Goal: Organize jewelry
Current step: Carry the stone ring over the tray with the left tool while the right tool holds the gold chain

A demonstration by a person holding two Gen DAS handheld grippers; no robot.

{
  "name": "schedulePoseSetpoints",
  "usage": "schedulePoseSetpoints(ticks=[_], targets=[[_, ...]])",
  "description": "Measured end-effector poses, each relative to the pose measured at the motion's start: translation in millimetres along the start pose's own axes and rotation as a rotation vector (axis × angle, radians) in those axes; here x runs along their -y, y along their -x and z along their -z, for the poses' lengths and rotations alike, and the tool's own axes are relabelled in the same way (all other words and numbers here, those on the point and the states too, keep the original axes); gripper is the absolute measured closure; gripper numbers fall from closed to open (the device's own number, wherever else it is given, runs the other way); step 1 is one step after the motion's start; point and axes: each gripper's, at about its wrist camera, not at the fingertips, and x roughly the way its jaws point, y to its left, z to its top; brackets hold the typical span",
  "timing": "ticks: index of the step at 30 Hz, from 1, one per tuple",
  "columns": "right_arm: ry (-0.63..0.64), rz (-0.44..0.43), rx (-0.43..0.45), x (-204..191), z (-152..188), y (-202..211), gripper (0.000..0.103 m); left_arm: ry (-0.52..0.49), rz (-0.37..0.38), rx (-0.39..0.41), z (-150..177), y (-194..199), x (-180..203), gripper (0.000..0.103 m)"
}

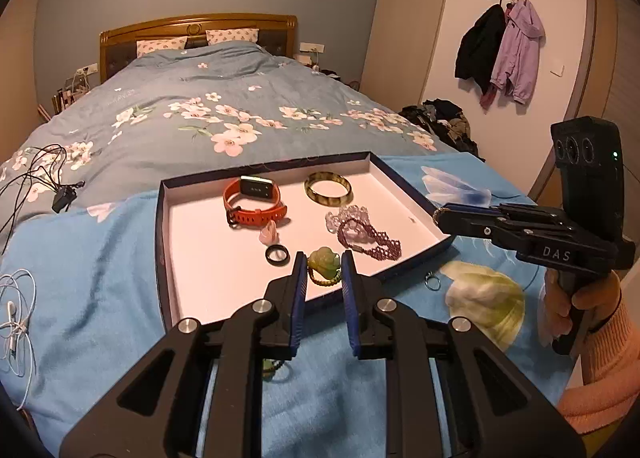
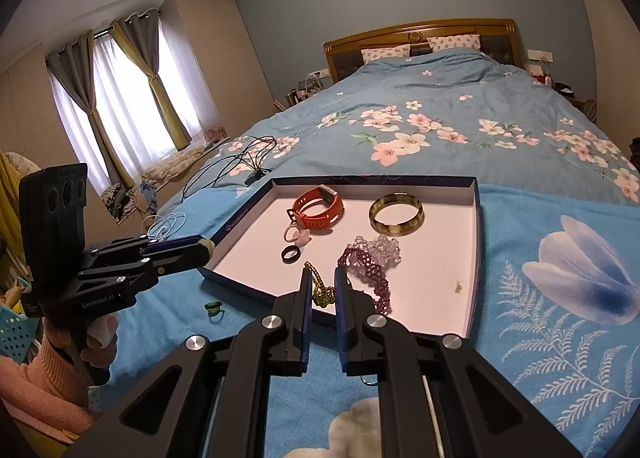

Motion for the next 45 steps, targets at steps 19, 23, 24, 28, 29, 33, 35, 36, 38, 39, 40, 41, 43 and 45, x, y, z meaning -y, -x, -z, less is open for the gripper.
schedulePoseSetpoints(ticks=[19,23,24,28,29,33,35,36,38,39,40,41,43,45], targets=[[0.013,0.030,0.008,-1.8,-6.0,-3.1,0.094,0.030,-0.024,-0.002,-6.5,-10.2,-6.7,0.086],[0.009,0.033,0.010,-1.2,-6.8,-4.5,0.094,0.029,-0.033,0.005,-8.4,-11.6,-7.2,0.086],[0.010,0.035,0.012,-1.2,-6.7,-4.7,0.094,0.028,-0.033,0.005,-9.0,-12.2,-7.1,0.086],[0.010,0.038,0.014,-0.7,-7.2,-5.1,0.094,0.026,-0.034,0.006,-9.6,-12.6,-6.5,0.086],[0.010,0.036,0.013,-0.5,-7.5,-5.7,0.094,0.027,-0.034,0.006,-9.5,-12.2,-6.5,0.086],[0.010,0.038,0.013,0.0,-8.0,-6.4,0.094,0.025,-0.038,0.007,-10.4,-13.6,-6.3,0.086],[0.008,0.037,0.013,0.0,-8.0,-6.6,0.094,0.025,-0.036,0.007,-11.1,-13.7,-6.2,0.085],[0.007,0.038,0.014,0.5,-8.5,-7.0,0.094,0.025,-0.038,0.008,-11.1,-13.7,-6.0,0.086],[0.006,0.039,0.014,1.1,-8.7,-7.5,0.094,0.025,-0.039,0.007,-12.2,-14.5,-6.1,0.086],[0.006,0.040,0.014,1.4,-9.4,-7.8,0.094,0.025,-0.040,0.008,-12.2,-14.4,-6.0,0.086],[0.007,0.040,0.013,1.4,-9.8,-8.8,0.094,0.026,-0.041,0.008,-13.0,-15.2,-5.9,0.086],[0.007,0.041,0.013,1.3,-9.5,-8.7,0.094,0.026,-0.042,0.008,-13.8,-16.2,-5.7,0.086],[0.006,0.040,0.012,1.9,-10.1,-9.7,0.094,0.025,-0.048,0.008,-14.1,-17.1,-5.8,0.085],[0.007,0.042,0.010,2.5,-10.5,-11.5,0.094,0.024,-0.052,0.008,-14.8,-18.3,-5.8,0.085]])
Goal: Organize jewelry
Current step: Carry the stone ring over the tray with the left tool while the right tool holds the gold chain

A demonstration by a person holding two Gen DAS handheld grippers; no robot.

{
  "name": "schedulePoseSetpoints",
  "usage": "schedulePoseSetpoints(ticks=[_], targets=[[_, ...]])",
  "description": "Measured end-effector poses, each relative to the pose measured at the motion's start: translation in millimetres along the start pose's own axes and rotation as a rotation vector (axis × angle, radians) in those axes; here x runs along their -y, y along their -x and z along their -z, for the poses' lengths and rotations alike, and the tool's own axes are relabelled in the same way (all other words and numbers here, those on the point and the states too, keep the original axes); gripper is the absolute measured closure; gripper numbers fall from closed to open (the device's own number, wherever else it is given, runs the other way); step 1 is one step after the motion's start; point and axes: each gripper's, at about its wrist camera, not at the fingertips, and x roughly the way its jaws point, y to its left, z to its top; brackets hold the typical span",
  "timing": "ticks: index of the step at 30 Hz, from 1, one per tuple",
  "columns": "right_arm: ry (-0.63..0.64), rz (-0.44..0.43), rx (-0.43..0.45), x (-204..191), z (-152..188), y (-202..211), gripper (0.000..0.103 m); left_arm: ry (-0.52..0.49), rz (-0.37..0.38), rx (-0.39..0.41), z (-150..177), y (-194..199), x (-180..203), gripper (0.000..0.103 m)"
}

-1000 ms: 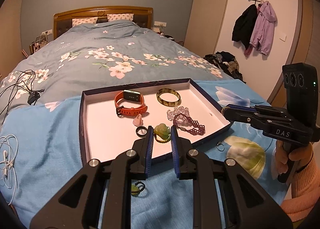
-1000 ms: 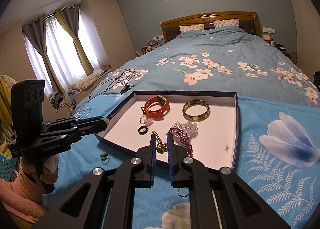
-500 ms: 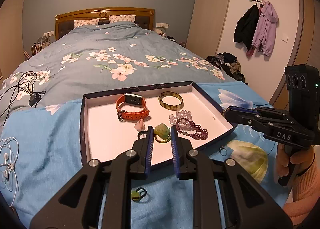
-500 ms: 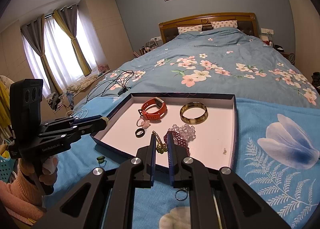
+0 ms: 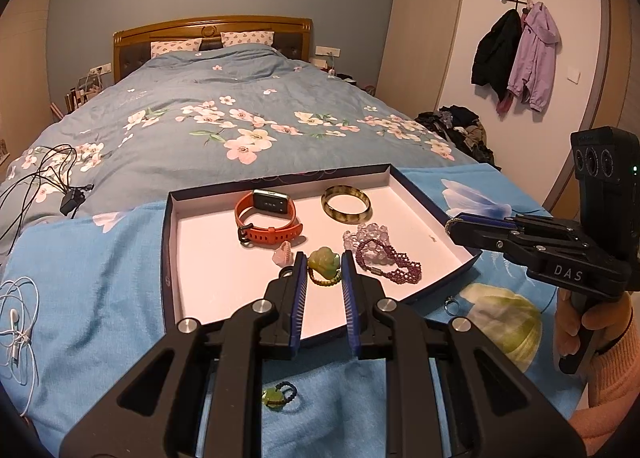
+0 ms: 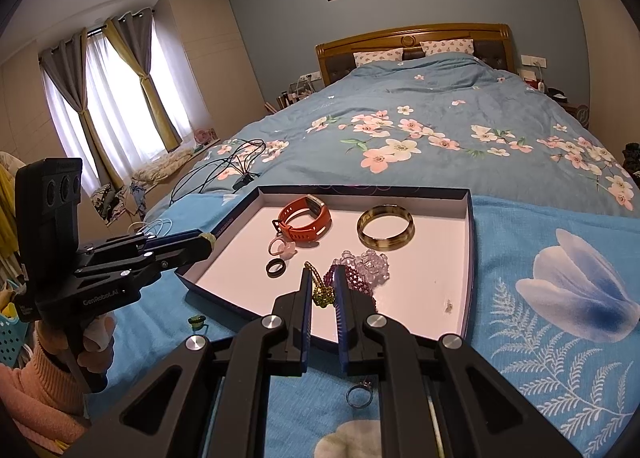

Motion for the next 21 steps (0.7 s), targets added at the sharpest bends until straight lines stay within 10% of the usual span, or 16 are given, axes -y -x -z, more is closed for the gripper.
schedulePoseSetpoints(ticks=[21], targets=[[-0.001,-0.008,-0.021,3.0,-5.8,-16.2,0.094,0.012,-0.027,-0.018,-0.8,-19.3,-7.8,0.085]])
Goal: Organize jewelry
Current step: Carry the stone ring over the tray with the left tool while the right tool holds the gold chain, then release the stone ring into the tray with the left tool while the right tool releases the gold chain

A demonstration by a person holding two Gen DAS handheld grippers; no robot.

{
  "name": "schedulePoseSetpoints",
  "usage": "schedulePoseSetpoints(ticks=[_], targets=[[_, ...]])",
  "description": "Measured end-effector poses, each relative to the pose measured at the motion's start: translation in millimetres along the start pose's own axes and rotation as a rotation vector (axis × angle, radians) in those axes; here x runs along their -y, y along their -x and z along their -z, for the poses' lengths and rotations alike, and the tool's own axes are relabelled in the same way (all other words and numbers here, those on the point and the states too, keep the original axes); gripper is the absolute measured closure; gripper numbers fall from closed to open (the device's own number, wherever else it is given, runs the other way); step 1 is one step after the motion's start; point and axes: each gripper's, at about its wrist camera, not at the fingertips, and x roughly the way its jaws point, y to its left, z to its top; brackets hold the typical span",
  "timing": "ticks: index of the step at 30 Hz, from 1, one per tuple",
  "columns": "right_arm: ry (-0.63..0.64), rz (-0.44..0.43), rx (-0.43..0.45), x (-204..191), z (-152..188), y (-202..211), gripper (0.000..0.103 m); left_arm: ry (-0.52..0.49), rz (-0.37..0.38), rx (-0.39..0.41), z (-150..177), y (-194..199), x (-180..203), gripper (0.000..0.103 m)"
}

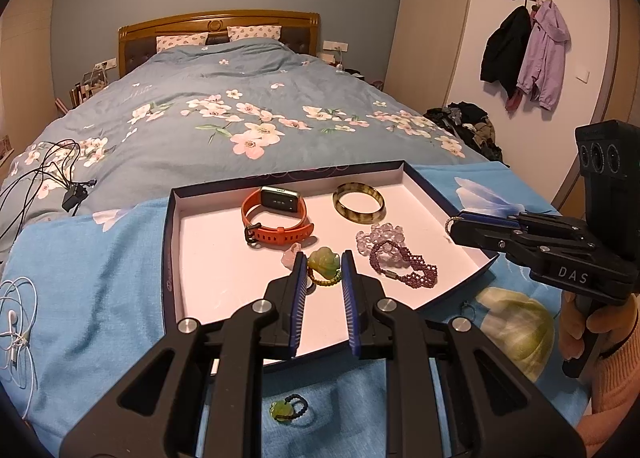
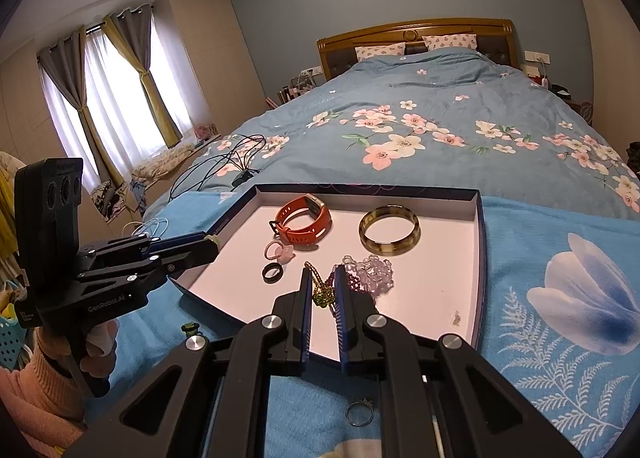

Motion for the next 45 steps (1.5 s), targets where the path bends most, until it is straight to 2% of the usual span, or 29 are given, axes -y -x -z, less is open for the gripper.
schedulePoseSetpoints(ticks=[45], targets=[[-0.011,0.012,-0.033,7.7,-1.5,-20.2,0.094,0.027,-0.049,-0.056,-1.9,-30.3,-8.3,0.085]])
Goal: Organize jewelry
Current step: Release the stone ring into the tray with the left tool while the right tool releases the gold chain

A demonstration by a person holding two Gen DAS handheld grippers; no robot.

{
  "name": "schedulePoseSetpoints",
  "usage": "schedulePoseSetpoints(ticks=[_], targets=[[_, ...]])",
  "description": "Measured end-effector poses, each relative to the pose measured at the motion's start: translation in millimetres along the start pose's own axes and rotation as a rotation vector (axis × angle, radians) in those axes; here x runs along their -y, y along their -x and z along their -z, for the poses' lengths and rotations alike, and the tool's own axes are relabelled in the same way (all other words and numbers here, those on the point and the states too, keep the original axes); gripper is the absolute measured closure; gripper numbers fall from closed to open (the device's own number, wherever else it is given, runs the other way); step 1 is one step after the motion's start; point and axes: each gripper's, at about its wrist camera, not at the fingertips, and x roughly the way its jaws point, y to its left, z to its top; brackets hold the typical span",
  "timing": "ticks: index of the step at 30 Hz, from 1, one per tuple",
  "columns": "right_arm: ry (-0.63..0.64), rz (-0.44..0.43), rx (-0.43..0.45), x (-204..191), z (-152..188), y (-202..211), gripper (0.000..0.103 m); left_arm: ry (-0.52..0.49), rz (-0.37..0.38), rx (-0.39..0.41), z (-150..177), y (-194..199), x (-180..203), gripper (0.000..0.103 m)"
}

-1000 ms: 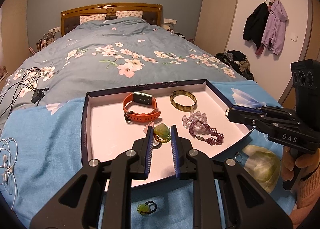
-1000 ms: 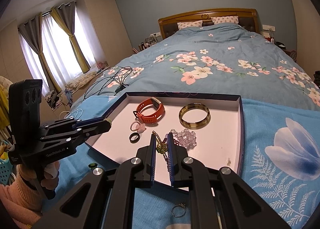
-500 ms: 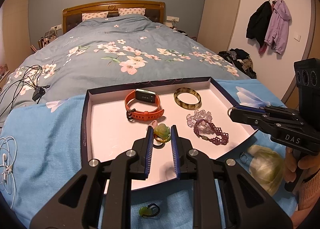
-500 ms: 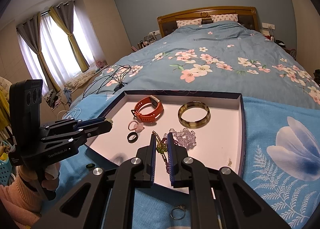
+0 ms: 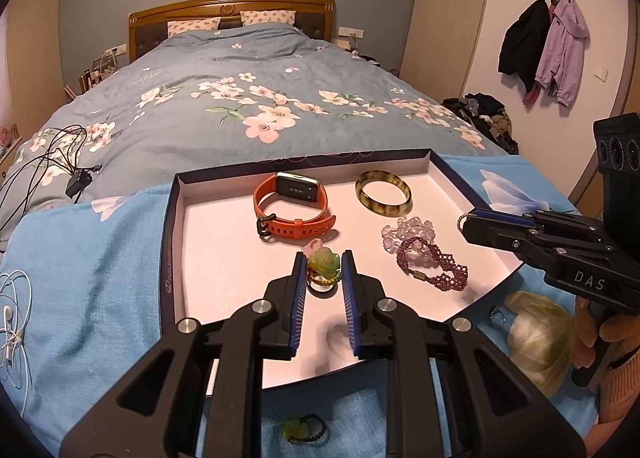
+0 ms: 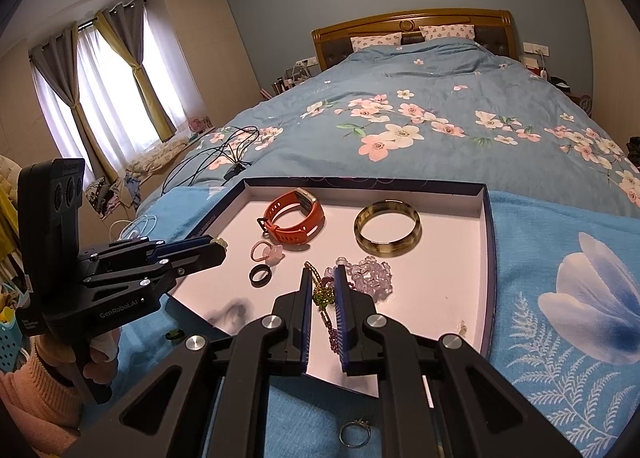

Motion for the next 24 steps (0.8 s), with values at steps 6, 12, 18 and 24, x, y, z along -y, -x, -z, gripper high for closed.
schedulePoseSetpoints(ticks=[6,12,18,24], targets=[[-0.001,0.006,-0.011,0.1,-1.7,-4.4,0.094,0.003,-0.010,-0.012,-0.1,-5.8,-0.6,0.085],[-0.004,0.016,-0.015,0.1,-2.9,-7.8,0.094,0.006,-0.018,-0.018,-1.9,-10.5,-0.2,0.085],[-0.009,0.025,-0.022,1.3,-2.6,-11.2,0.094,0.009,-0.030,-0.028,-0.8,-15.0,-0.3,0.085],[-0.010,0.027,-0.034,2.5,-2.3,-14.2,0.094,0.010,-0.035,-0.037,0.0,-19.8,-0.3,0.085]])
